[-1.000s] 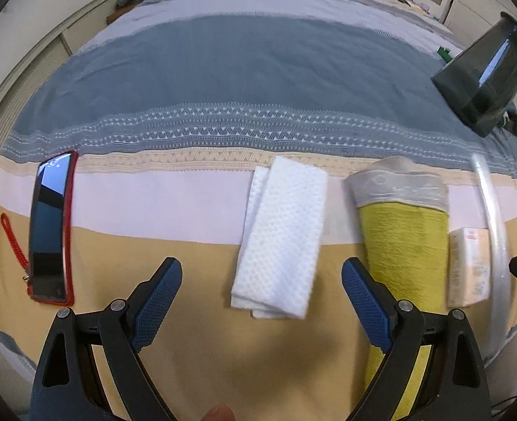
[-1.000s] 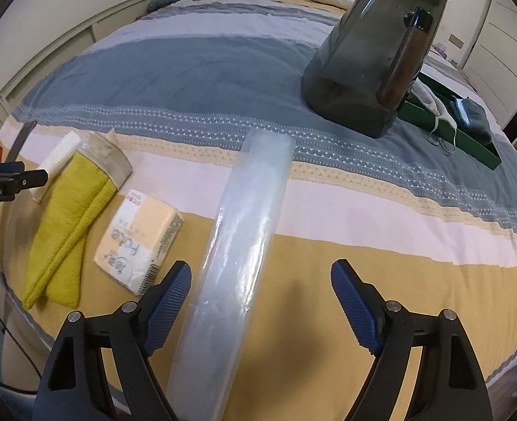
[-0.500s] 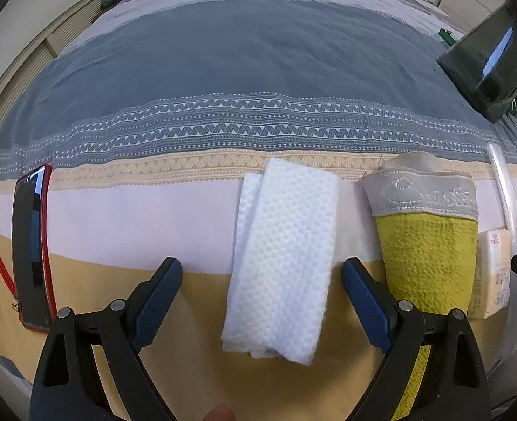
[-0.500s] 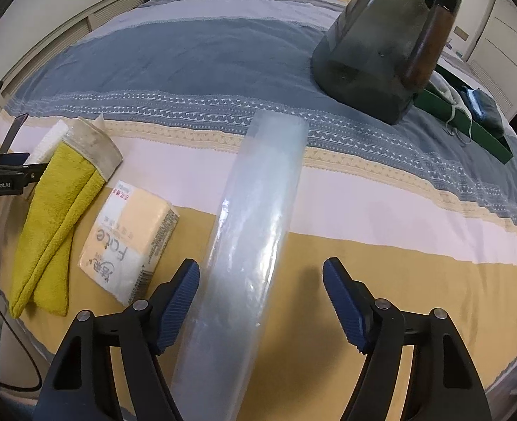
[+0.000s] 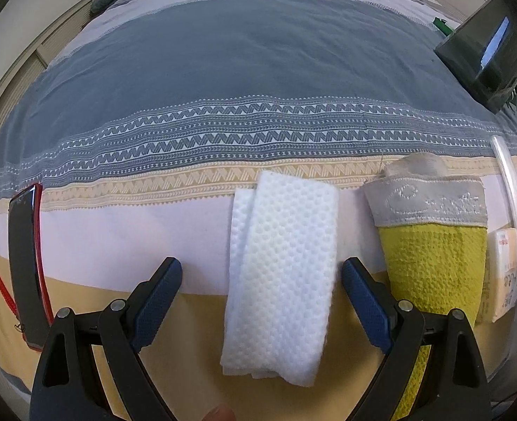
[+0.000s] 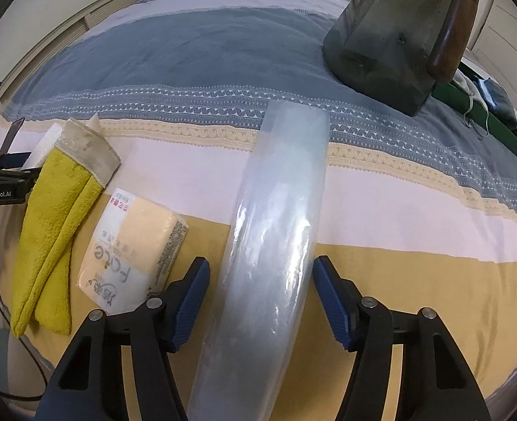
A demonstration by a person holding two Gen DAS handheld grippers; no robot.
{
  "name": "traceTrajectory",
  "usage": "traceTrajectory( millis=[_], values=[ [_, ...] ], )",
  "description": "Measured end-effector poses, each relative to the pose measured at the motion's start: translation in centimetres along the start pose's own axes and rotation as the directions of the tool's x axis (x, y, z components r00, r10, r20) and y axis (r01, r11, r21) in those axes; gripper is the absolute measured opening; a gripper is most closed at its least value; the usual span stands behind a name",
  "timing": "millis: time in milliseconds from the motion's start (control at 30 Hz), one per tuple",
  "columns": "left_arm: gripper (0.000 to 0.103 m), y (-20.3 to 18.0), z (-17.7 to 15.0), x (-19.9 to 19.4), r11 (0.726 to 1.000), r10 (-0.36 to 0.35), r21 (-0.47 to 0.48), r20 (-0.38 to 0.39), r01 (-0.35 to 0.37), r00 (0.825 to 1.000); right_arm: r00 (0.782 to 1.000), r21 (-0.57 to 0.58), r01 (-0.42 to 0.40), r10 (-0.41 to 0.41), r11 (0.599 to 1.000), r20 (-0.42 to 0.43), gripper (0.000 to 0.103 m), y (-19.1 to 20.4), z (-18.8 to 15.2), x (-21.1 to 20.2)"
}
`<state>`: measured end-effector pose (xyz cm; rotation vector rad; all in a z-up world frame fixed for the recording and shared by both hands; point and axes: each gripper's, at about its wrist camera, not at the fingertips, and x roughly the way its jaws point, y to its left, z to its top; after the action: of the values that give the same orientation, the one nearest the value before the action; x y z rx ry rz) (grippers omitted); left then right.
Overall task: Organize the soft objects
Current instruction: 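Lower the left tool over the white cloth while the right tool approaches the plastic tube, then grasp the white waffle cloth with the left tool while the right tool grasps the tissue pack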
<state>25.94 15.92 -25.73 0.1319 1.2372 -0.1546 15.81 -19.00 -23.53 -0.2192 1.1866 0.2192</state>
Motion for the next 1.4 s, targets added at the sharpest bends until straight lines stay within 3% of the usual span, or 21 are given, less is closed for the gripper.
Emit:
traceTrajectory(
  millis=[333,633,867,1067,1400],
  values=[
    [0.089,0.7,0.4,0.5,1.000,0.001,0.002,0.003,-0.001,1.000,1.000,0.005,-0.001,0.001,1.000,0.004,0.060,-0.2,0.3,0.4],
    [0.090,0.7,0.1,0.4,1.000,-0.007,0.004,0.004,0.007,1.000,0.999,0.025,0.009,-0.010,1.000,0.044,0.057,0.0,0.5,-2.1],
    [0.090,1.0,0.1,0.4,1.000,-0.012,0.010,0.008,0.012,1.000,0.992,0.024,-0.111,0.109,0.994,0.059,0.059,3.0,0.7,-4.6],
    [0.089,1.2,-0.2,0.2,1.000,-0.019,0.020,0.010,0.018,1.000,0.991,0.060,-0.132,0.131,0.989,0.015,0.059,5.3,0.7,-3.0],
    [0.089,1.7,-0.6,0.0,0.999,-0.041,0.031,0.016,0.040,0.999,0.999,0.100,-0.044,0.045,0.994,-0.010,0.065,7.3,1.7,-0.3]
  ],
)
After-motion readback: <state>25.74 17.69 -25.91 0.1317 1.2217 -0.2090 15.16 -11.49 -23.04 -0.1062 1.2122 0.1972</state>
